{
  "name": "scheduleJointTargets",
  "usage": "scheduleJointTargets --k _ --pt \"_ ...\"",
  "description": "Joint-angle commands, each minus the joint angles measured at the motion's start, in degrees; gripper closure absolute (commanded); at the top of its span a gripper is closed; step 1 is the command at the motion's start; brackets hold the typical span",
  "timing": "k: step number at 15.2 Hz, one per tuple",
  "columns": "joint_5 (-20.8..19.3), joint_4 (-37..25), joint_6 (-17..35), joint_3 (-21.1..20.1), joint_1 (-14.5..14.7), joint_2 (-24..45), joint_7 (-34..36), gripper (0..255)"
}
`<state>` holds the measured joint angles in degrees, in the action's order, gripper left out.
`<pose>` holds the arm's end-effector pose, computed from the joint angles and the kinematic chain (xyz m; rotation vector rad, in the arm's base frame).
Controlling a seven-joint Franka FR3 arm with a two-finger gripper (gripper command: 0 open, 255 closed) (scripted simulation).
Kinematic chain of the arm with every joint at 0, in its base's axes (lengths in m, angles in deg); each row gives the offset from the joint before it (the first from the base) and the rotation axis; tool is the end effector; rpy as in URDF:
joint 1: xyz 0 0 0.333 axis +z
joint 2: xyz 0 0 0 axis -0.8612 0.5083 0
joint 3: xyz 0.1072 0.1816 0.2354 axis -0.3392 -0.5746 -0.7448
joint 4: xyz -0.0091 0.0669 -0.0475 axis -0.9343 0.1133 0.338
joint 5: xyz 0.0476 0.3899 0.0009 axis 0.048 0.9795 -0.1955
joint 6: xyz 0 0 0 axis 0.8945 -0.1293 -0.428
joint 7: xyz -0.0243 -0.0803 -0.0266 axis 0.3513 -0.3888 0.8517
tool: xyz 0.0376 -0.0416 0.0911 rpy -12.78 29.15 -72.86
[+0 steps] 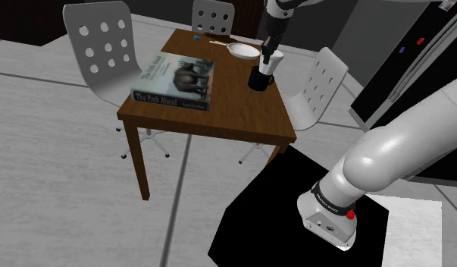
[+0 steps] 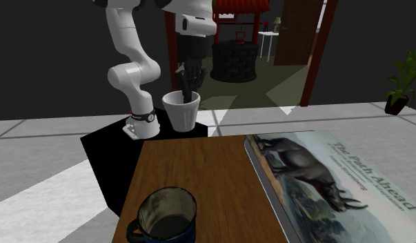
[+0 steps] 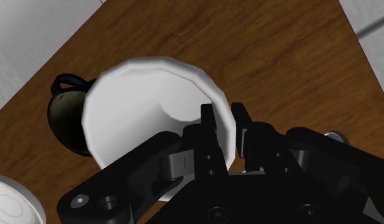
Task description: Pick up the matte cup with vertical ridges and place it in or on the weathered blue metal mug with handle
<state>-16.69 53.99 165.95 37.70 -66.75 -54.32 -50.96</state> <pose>0.4766 -0.1426 0.5304 2.9766 0.1719 -0.0123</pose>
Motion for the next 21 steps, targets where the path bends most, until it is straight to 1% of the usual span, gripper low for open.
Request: scheduleJointTargets --k 1,5,9,13,14,21 --pt "0.3 -4.1 -0.1 1.7 -1.0 3.6 -2.9 255" --pt "1.6 -12.3 -0.9 4.2 -2.7 10.3 -7.8 255" --pt "3.7 -22.0 -2.6 6.3 -4.8 17.8 -12.7 255" --pt "6.4 -33.8 -5.5 7.7 -7.7 26.4 -17.4 255" --pt "7.6 -38.9 -7.0 8.1 -8.9 29.9 -19.1 255" --pt "7.3 -33.0 -1.5 7.9 -8.8 29.5 -18.4 255"
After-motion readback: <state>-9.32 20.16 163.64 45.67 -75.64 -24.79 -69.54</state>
